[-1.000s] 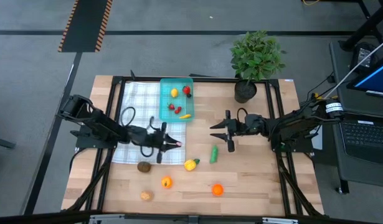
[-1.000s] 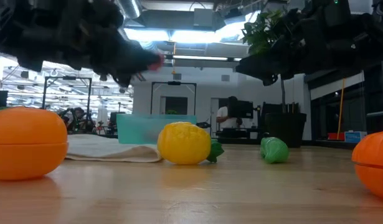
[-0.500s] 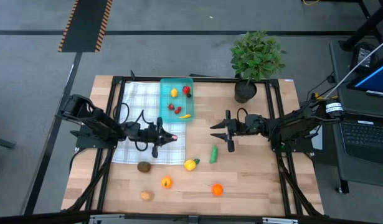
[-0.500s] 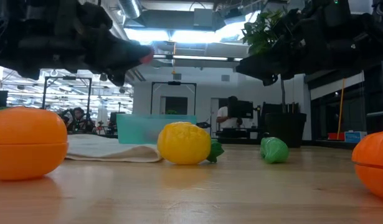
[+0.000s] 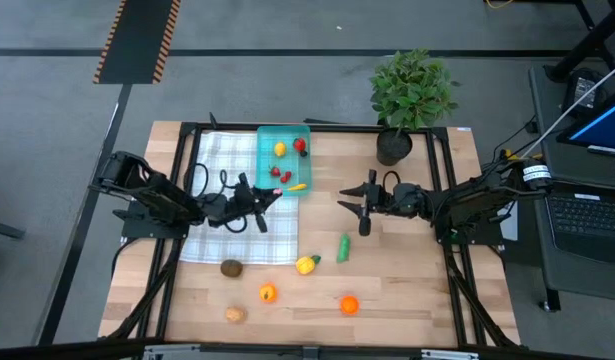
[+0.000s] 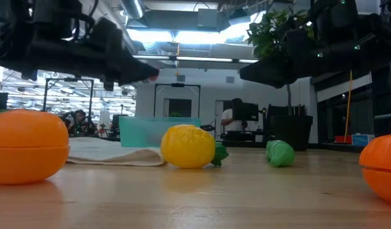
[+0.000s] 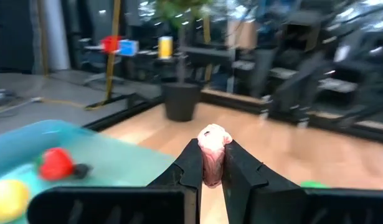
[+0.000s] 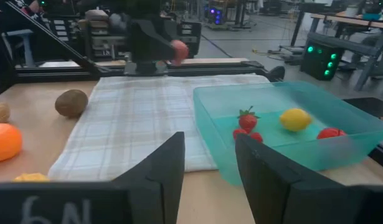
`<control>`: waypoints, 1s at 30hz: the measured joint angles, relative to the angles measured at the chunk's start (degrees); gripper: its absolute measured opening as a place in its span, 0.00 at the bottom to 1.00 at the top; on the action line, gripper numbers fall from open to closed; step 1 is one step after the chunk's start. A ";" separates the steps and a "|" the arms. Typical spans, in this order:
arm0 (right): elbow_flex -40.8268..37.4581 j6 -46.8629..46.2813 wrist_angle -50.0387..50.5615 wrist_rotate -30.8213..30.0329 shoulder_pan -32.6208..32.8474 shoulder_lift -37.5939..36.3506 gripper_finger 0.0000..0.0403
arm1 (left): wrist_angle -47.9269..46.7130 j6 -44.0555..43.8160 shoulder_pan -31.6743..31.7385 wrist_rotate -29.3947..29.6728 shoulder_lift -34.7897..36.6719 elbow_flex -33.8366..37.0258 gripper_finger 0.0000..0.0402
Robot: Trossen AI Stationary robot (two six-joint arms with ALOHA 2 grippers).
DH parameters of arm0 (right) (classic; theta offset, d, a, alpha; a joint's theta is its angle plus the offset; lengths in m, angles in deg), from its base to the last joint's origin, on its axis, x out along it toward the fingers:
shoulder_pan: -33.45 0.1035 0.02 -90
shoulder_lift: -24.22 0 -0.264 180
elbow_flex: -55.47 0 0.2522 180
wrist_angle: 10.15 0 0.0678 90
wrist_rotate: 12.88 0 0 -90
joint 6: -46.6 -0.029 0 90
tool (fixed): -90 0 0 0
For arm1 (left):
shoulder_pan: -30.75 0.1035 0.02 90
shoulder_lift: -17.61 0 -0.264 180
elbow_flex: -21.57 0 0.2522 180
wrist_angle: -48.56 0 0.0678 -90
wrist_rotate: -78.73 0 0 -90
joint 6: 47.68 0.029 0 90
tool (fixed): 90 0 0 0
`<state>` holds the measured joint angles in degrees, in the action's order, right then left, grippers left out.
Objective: Pick and placing Produce into tupperware
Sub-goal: Put the pink peach into the blue bin
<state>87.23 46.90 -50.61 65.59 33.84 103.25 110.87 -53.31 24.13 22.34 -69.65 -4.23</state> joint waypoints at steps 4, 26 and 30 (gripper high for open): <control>0.00 -0.09 0.00 -0.07 -0.33 -0.04 0.36 | -10.67 -2.11 2.80 1.22 0.00 -3.35 0.07; 0.00 -0.54 1.44 -0.17 -1.03 -0.04 0.36 | -40.23 -0.32 18.69 -7.71 -0.04 -19.88 0.07; 0.00 -1.33 2.54 -0.15 -1.03 -0.04 0.36 | -46.31 -2.99 19.69 -11.97 -0.04 -21.39 0.07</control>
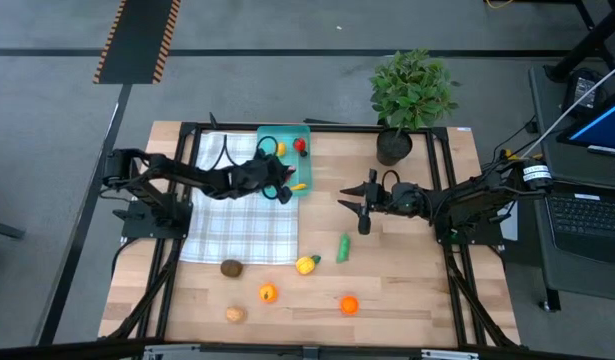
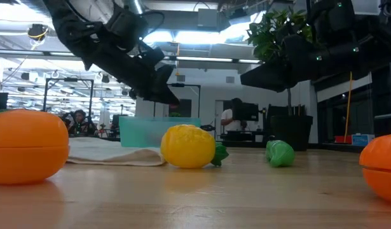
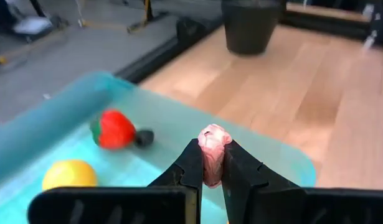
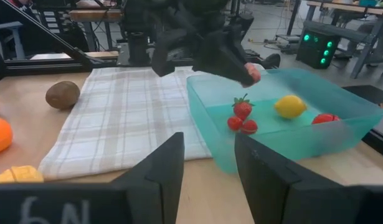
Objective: Pick and placing Produce into tupperware
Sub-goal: Put the pink peach into the blue bin
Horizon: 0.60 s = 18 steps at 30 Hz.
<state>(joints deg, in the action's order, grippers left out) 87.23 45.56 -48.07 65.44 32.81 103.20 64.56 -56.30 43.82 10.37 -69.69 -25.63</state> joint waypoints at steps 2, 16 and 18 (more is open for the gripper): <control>0.00 0.00 0.06 0.02 0.00 0.00 0.36 | -4.49 -0.84 0.10 -0.33 0.00 -1.39 0.07; 0.00 -0.02 1.50 0.05 0.00 0.00 0.36 | -50.27 0.19 3.97 -12.33 0.00 -20.34 0.07; 0.00 -0.02 1.66 0.06 0.00 0.00 0.36 | -53.47 0.22 4.79 -12.85 0.00 -21.45 0.07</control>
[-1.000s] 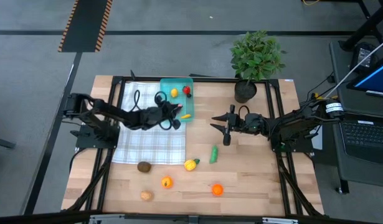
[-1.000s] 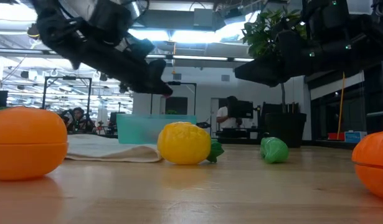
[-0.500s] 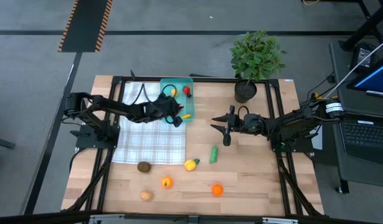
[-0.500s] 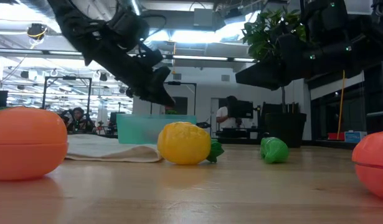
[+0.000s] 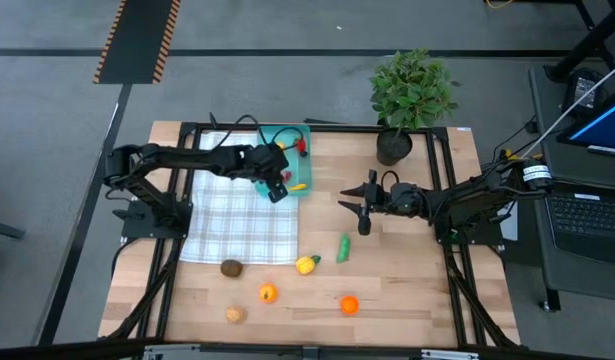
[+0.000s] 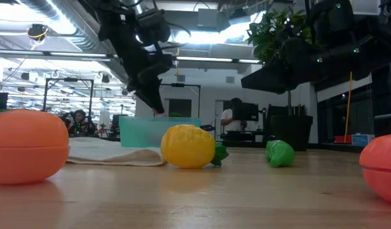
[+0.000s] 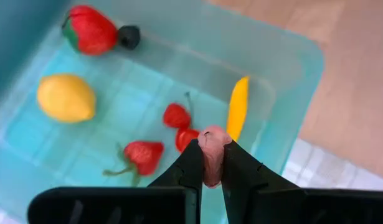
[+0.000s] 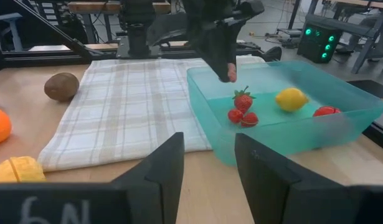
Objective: Pick and placing Produce into tupperware
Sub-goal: Put the pink peach into the blue bin
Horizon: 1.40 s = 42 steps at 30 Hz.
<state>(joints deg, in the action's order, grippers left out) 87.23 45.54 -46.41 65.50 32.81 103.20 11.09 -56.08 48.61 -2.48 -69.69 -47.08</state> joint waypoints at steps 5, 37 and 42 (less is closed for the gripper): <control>0.00 -0.20 0.51 0.00 0.00 0.00 0.36 | -1.60 1.28 1.33 -0.17 0.00 -0.27 0.07; 0.02 -0.35 1.62 0.00 0.02 0.00 0.36 | 0.44 1.55 1.26 -0.37 -5.53 -0.20 0.26; 0.02 -0.39 1.62 0.00 0.02 0.00 0.36 | 0.51 2.95 1.14 -0.37 -5.53 -0.20 0.38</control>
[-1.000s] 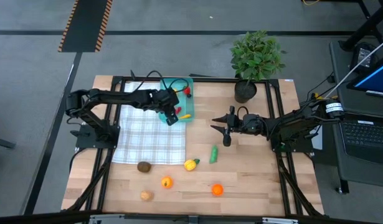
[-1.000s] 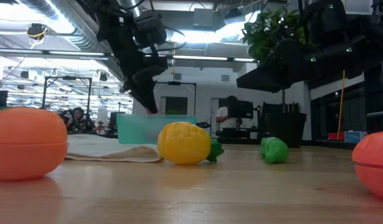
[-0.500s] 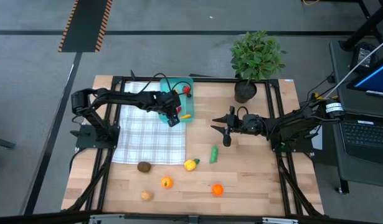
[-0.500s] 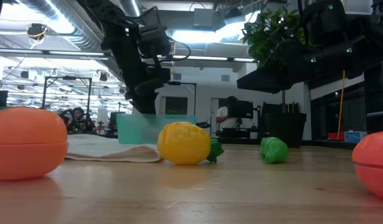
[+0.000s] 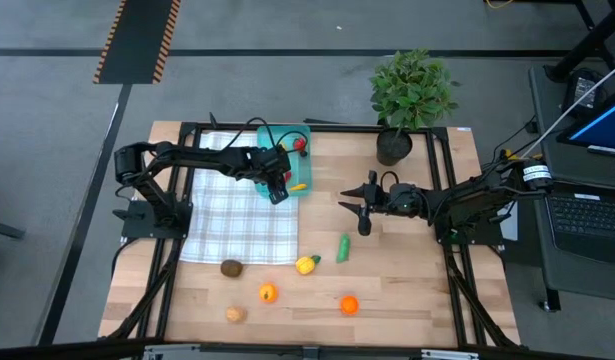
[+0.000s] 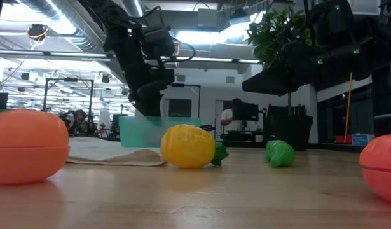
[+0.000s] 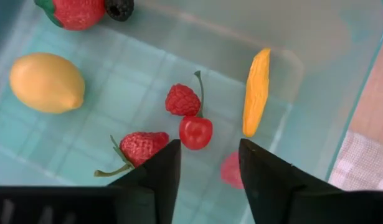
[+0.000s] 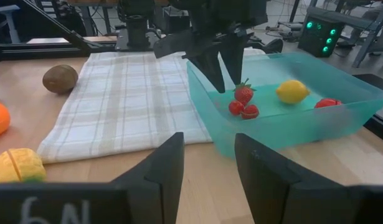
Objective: Pick and placing Produce into tupperware
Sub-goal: Put the pink peach into the blue bin, then put the green pea into the blue bin
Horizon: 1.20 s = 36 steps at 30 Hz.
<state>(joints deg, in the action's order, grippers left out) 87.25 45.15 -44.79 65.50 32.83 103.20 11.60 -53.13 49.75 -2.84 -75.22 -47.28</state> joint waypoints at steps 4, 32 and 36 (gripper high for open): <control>0.00 -0.02 0.17 0.17 0.02 0.00 0.36 | -0.01 0.01 -0.35 0.02 0.15 0.00 0.42; 9.55 9.39 22.78 9.80 7.12 0.02 0.36 | 32.13 -3.34 -30.42 19.13 26.52 22.14 0.30; 17.29 9.41 38.46 5.71 10.29 0.04 0.36 | 35.32 -6.46 -35.17 23.20 29.19 26.46 0.29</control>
<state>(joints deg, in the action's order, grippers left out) 104.54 54.56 -6.34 71.22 43.12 103.25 46.92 -59.59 14.58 20.36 -46.03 -20.82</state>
